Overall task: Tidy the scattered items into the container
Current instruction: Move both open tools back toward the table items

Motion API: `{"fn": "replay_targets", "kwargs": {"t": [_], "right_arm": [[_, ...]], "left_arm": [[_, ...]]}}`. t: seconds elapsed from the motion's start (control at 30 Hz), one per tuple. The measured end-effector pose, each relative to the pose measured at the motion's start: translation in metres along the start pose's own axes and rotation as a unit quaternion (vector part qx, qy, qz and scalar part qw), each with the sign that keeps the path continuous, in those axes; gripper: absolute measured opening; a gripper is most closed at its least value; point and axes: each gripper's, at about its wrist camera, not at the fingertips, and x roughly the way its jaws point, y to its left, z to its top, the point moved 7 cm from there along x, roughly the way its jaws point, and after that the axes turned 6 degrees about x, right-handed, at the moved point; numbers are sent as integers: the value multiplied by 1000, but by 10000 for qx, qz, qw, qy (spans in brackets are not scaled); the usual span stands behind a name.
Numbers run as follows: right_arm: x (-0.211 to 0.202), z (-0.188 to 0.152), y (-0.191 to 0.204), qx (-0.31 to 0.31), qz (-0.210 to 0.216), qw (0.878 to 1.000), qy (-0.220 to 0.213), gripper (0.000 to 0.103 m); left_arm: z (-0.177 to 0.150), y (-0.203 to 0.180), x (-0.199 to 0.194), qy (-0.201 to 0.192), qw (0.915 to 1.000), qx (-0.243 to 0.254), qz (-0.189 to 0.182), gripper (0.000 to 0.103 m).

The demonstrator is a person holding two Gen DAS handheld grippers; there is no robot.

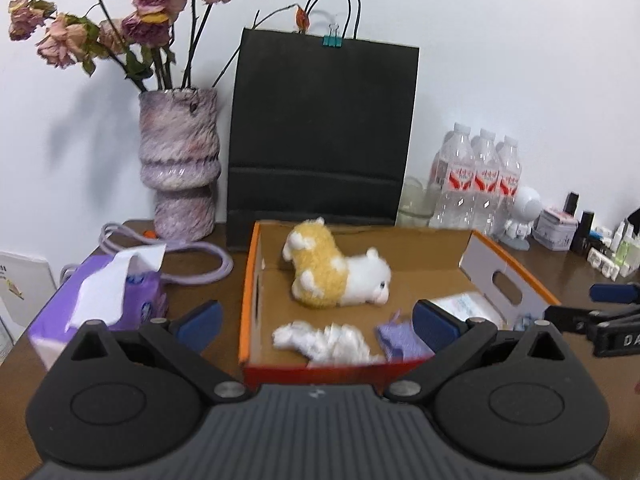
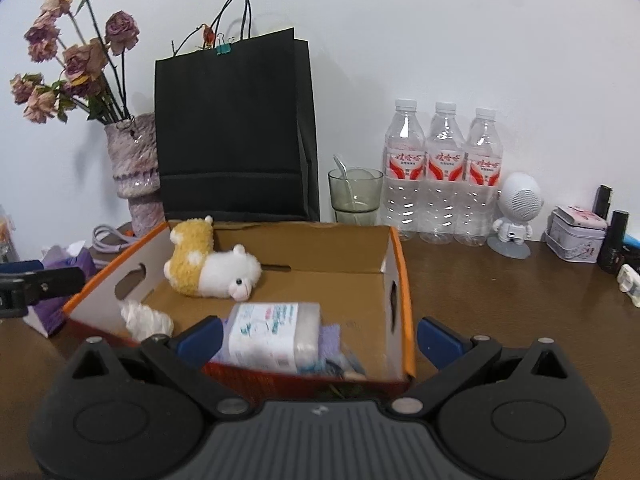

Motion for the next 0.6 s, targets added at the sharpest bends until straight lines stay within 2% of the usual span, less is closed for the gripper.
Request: {"fn": "replay_targets", "kwargs": {"t": [0.17,0.33,0.47,0.6], "right_arm": [[-12,-33,-9,-102,-31,9993,348,103],[-16,-76,-15,-183,-224,9966,774,103],[-22,-100,-17,-52,-230,9951,956,103],[-24,-104,-13,-70,-227,9958,885,103]], "left_arm": [[-36,2,-6,377,9992,93,48,103],[-70,4,-8,789,9968,-157,-31,103],[-78,-6,-6,926,9956,-119,-119,103],[-82,-14,4,1034,9945,-169,-89,103]]}}
